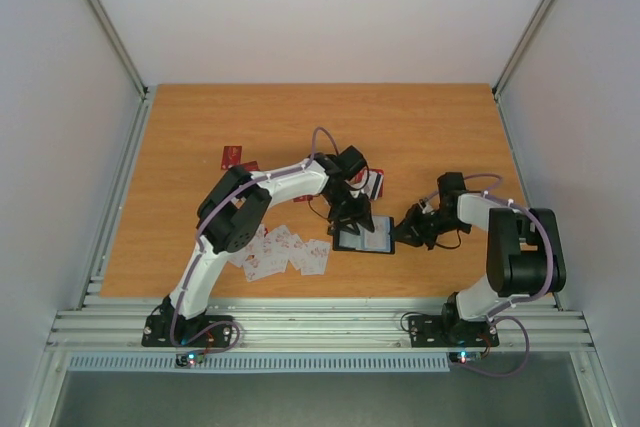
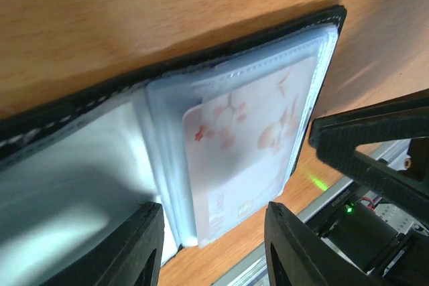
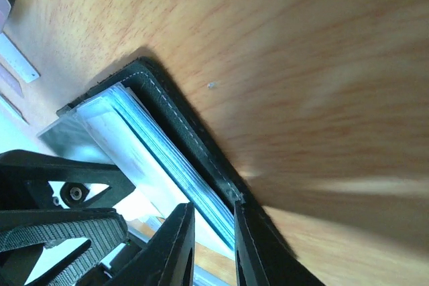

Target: Put the credit cards into the card holder

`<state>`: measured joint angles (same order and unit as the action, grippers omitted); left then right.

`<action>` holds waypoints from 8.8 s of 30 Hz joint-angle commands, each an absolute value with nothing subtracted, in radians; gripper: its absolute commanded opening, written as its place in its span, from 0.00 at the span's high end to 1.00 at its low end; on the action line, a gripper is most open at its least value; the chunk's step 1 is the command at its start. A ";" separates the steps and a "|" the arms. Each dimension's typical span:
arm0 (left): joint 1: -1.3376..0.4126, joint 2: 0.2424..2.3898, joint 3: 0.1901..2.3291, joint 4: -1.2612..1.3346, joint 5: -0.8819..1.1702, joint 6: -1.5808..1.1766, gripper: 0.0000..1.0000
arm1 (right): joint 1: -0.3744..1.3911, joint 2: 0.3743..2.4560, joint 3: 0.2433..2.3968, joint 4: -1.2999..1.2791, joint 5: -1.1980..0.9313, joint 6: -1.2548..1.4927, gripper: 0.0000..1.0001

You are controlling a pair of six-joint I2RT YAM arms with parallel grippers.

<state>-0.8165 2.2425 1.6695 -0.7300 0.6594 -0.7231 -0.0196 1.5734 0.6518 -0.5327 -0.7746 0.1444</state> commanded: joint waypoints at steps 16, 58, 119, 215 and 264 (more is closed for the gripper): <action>-0.788 2.170 1.698 -0.898 0.638 -0.478 0.81 | -0.015 1.486 0.738 -0.693 -0.780 0.072 0.70; -0.798 2.373 1.811 -0.946 0.731 -0.402 1.00 | 0.069 1.641 0.725 -0.550 -0.787 0.104 0.72; -0.830 2.465 1.901 -1.093 0.584 -0.394 1.00 | 0.193 1.580 0.873 -0.821 -0.521 -0.054 0.72; -0.683 1.999 1.563 -0.939 0.536 -0.475 0.92 | 0.424 1.700 1.115 -0.848 -0.615 -0.017 0.69; -0.507 1.173 0.929 -1.075 0.014 -0.689 0.16 | 0.609 1.599 1.229 -0.824 -0.674 0.054 0.36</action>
